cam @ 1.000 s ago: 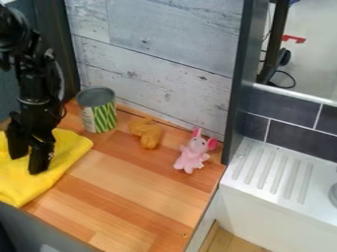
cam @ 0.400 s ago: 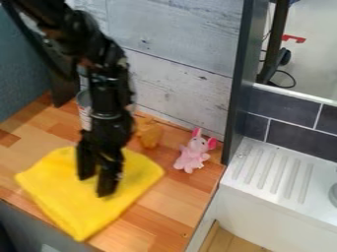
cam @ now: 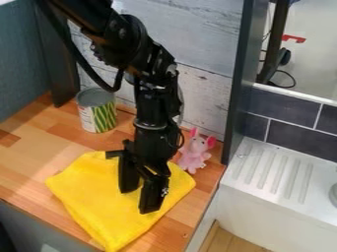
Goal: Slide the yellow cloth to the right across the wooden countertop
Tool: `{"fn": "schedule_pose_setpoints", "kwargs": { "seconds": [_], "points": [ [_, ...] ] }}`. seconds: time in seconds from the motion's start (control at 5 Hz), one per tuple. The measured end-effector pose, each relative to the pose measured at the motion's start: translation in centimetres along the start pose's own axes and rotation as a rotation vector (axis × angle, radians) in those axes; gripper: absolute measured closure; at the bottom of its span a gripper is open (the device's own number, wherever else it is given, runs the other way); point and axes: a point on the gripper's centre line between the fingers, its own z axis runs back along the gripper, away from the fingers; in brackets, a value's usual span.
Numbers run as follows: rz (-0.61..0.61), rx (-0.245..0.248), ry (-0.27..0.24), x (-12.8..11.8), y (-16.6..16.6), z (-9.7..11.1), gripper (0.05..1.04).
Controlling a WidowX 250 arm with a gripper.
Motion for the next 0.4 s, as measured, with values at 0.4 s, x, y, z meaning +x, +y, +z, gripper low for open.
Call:
{"fn": "schedule_pose_setpoints", "kwargs": {
  "seconds": [0.4],
  "points": [
    [0.11, 0.013, -0.01, -2.3, 0.5, 2.1, 0.083]
  ]
}}
